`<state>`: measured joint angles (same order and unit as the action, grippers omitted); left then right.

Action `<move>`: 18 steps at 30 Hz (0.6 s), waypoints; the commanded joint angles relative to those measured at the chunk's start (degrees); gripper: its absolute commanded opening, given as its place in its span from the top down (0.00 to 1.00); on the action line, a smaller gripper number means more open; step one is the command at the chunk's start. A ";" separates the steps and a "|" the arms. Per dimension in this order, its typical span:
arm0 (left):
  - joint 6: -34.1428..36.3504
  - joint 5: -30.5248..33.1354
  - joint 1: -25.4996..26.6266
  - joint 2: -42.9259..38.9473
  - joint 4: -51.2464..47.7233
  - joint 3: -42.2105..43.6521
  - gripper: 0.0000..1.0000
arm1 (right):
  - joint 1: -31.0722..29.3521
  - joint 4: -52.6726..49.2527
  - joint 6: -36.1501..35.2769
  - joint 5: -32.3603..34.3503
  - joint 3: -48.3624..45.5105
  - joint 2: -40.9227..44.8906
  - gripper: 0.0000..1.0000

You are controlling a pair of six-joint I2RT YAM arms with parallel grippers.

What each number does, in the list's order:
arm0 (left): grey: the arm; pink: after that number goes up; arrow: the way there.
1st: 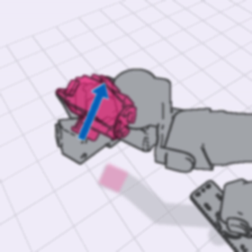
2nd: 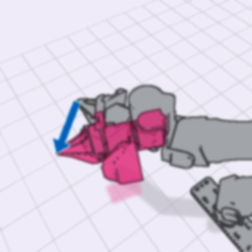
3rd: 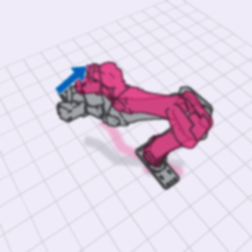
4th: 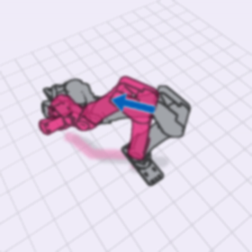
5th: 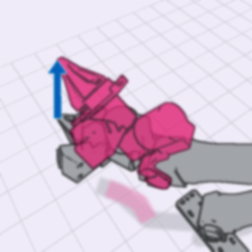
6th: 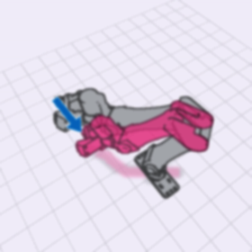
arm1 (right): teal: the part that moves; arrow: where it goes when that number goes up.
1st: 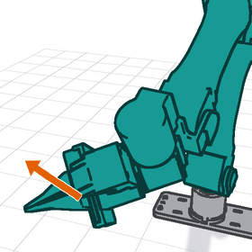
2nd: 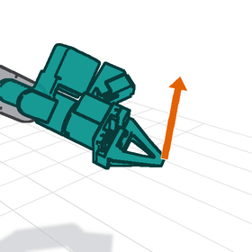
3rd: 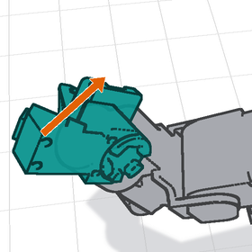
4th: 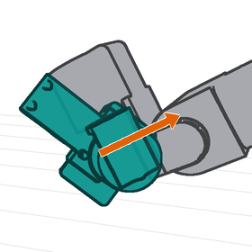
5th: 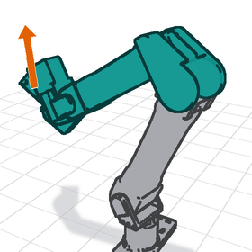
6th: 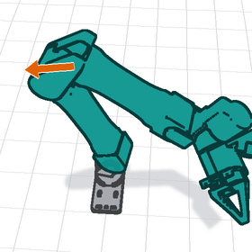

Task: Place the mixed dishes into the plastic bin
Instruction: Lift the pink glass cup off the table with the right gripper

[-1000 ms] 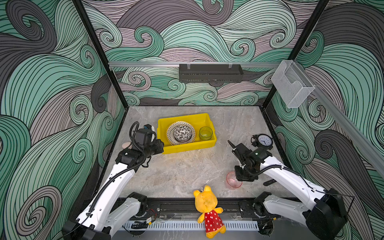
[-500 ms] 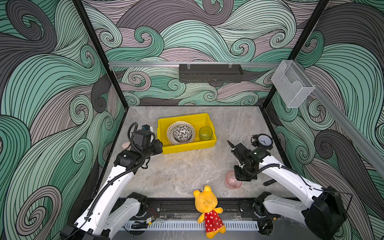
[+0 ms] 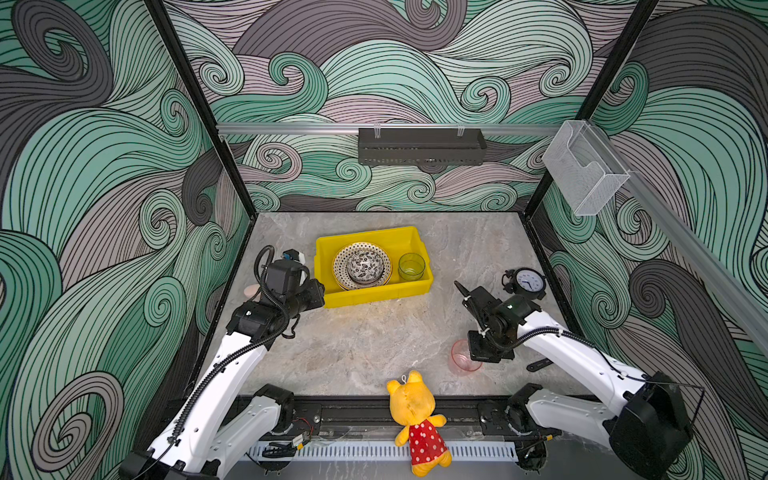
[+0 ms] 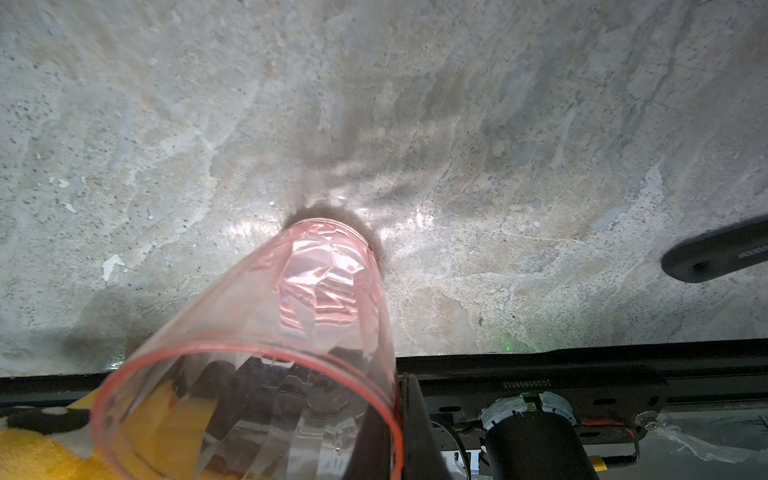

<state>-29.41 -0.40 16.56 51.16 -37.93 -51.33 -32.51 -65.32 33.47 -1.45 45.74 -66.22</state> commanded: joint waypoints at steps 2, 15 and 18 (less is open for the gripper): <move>-0.39 0.25 -0.56 -0.51 -1.14 -0.96 0.69 | 0.11 -0.84 0.33 0.98 2.10 1.59 1.00; 0.01 -0.22 -0.56 0.00 -0.70 -1.82 0.69 | 0.08 -1.66 -0.27 1.19 7.13 1.12 1.00; -0.04 -0.14 -0.56 0.00 -0.68 -1.76 0.69 | 0.08 -1.92 -0.58 1.52 8.41 0.53 1.00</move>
<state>-29.43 -0.54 16.56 51.18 -37.93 -51.33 -32.51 -65.78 33.12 -1.23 52.16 -65.10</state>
